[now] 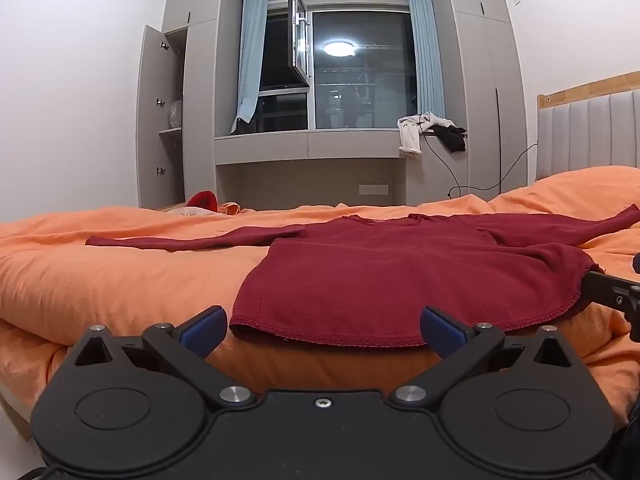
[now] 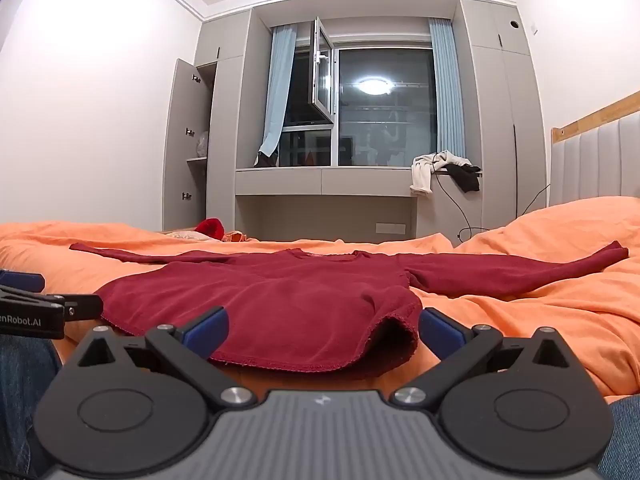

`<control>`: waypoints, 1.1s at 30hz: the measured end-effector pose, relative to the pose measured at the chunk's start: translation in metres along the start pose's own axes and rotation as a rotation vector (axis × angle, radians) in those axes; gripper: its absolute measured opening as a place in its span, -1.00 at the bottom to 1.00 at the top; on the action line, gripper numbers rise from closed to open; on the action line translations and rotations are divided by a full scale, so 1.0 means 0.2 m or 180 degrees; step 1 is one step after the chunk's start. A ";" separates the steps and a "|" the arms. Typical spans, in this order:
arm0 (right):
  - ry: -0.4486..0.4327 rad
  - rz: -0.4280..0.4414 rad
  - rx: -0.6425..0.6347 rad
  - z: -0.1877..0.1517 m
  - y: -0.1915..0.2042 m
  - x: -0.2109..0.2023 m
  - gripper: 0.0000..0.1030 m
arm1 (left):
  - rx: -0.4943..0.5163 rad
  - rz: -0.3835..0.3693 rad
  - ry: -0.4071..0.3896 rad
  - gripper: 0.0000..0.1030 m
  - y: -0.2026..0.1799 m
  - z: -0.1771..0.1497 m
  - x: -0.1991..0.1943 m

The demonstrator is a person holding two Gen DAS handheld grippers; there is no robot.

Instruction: Fold small clothes

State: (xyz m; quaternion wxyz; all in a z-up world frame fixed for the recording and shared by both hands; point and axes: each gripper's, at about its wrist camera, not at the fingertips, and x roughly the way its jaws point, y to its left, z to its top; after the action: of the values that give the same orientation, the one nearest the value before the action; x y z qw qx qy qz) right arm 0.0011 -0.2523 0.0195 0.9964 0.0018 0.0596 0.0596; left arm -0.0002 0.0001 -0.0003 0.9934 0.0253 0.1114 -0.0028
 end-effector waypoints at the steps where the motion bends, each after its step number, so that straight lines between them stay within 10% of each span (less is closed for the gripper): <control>1: 0.0003 -0.0006 0.0007 0.00 0.00 0.00 1.00 | 0.0006 0.0002 0.0011 0.99 0.00 0.00 0.00; 33: 0.0044 -0.0054 0.0047 -0.01 0.02 0.00 1.00 | -0.0034 0.0005 0.0025 0.99 0.01 0.01 0.00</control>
State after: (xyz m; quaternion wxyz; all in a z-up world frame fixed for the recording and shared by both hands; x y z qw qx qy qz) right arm 0.0011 -0.2476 0.0177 0.9964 0.0083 0.0669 0.0508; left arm -0.0002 0.0011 0.0011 0.9931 0.0202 0.1154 -0.0014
